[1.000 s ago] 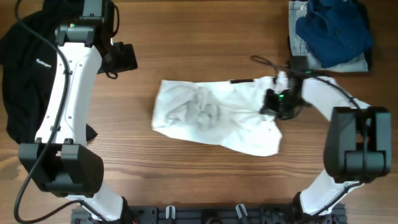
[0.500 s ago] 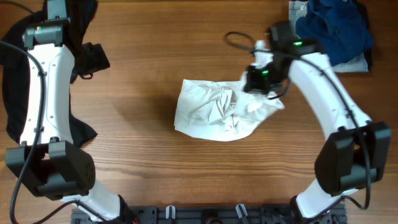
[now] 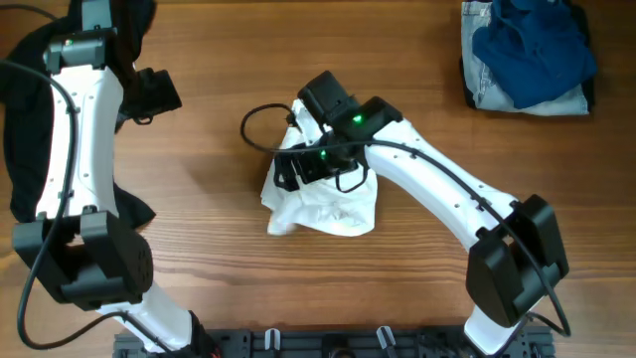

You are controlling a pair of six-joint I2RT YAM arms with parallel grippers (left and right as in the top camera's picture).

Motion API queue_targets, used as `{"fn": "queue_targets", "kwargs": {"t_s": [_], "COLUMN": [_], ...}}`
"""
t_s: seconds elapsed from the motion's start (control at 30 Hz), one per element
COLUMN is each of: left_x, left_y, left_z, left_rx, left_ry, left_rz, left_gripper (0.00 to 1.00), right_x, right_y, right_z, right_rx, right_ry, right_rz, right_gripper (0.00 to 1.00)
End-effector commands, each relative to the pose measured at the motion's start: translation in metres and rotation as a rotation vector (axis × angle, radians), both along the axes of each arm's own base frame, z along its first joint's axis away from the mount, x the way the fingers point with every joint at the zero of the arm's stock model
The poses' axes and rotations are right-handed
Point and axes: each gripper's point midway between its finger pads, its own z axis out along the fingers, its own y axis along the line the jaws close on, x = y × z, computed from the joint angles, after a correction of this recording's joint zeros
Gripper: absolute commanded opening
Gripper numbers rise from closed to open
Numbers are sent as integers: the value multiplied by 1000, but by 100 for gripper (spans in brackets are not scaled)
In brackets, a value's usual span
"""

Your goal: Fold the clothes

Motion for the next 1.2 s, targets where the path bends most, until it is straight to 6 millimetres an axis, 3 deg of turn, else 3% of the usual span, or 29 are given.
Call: {"fn": "queue_targets", "kwargs": {"t_s": [0.0, 0.1, 0.17, 0.27, 0.3, 0.37, 0.43, 0.57, 0.7, 0.83, 0.87, 0.9, 0.93, 1.17], "left_x": [9, 15, 18, 18, 19, 21, 22, 23, 23, 22, 22, 22, 22, 23], "left_y": [-4, -5, -4, -4, -4, -4, -4, -4, -4, -4, -4, -4, -4, -4], "left_z": [-14, -17, -16, -16, -16, -15, -15, -15, -15, -15, -15, -15, -15, -15], "left_rx": [-38, -46, -44, -44, -44, -43, -42, -42, -42, -42, -42, -42, -42, -42], "left_ry": [9, -4, -17, -19, -23, -31, -35, -37, -37, -36, -36, -36, -36, -37], "left_rz": [4, 1, 2, 1, 1, 1, 1, 0, 0, 0, 0, 0, 0, 0], "left_gripper": [100, 100, 100, 100, 100, 100, 100, 100, 100, 100, 100, 100, 100, 100], "right_x": [18, 43, 60, 67, 66, 62, 58, 35, 37, 46, 45, 43, 38, 6], "right_y": [2, -41, -85, -123, -137, -147, -144, -113, -104, -100, -100, -101, -103, -108], "right_z": [34, 55, 60, 43, 30, 11, -4, -23, -28, -27, -27, -27, -28, -31], "right_rx": [9, -140, -230, -271, -276, -254, -173, 69, 135, 149, 148, 147, 142, 113], "right_ry": [-91, -164, -157, -95, -67, -30, -17, -45, -93, -137, -131, -121, -99, 42], "right_rz": [68, -41, -143, -209, -192, -151, -65, 201, 250, 251, 250, 249, 247, 252], "right_gripper": [99, 100, 100, 100, 99, 98, 94, 87, 77, 50, 34, 11, 4, 4]}}
